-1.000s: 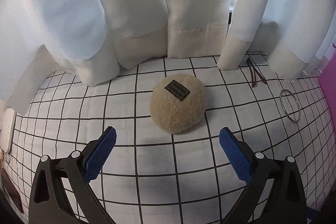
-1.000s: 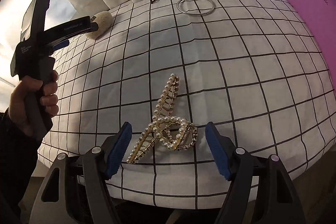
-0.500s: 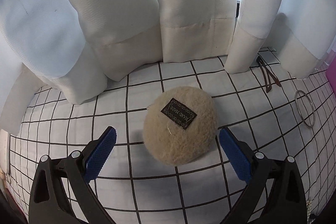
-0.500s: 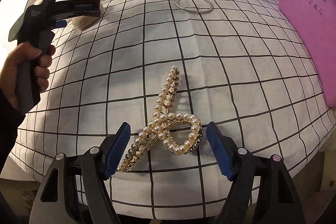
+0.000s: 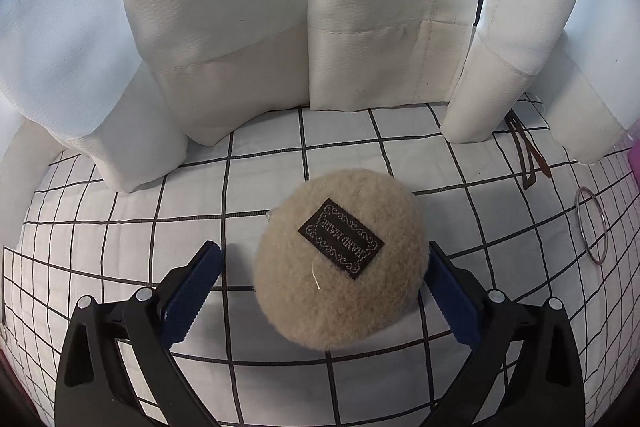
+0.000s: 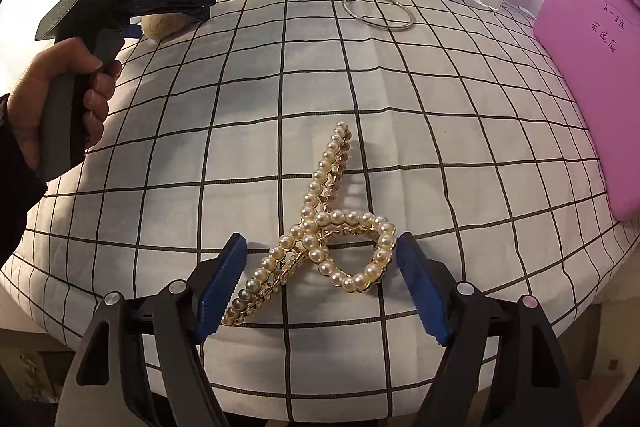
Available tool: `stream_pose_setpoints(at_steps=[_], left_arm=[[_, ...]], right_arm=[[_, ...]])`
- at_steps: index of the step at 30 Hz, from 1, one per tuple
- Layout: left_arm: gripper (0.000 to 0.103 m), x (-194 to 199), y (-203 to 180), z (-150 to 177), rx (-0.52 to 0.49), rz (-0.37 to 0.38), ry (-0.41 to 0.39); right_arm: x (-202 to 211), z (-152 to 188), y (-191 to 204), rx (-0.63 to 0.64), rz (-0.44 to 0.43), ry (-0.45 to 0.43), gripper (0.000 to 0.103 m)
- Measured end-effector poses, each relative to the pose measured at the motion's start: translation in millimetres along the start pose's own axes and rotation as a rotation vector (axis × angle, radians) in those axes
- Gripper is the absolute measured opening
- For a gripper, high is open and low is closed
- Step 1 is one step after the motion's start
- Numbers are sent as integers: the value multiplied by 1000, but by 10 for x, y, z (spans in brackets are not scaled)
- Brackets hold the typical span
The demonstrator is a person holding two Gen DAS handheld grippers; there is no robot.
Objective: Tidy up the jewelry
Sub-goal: 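Close the left tool on the beige fuzzy ball while the right tool grasps the pearl clip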
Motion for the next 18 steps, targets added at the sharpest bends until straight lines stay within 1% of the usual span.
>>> stream_pose_setpoints(at_steps=[1, 3, 5, 7, 10, 13, 16, 18], left_arm=[[95, 1, 9, -4, 6, 7, 1], [88, 24, -4, 2, -9, 10, -5], [72, 68, -48, 18, -38, 16, -14], [63, 102, -114, 16, -65, 15, -20], [59, 111, -152, -4, -71, 19, -19], [55, 114, -150, -5, -71, 29, -18], [52, 134, -140, -1, -76, 13, -22], [51, 168, -177, 40, -75, 6, -21]], right_arm=[[0, -1, 0, 5, 1, 2, 74], [1, 4, 0, 6, -6, 6, 73], [4, 1, 2, 5, -11, 9, 73], [7, 2, 4, 8, -10, 12, 72], [26, -6, -14, -3, -18, 9, 66], [32, -5, -22, 0, -27, 10, 66], [51, -2, -40, -23, -60, 6, 65], [57, -4, -38, -22, -66, 5, 65]])
Point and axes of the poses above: each gripper's, at about its wrist camera, not at the fingertips, and x roughly against the way its jaws point, y to its left, z to its underside, the point moved 6 cm from there along -x, roughly the way its jaws point, and after that the axes turned 10 degrees about y, right-handed, at the moved point
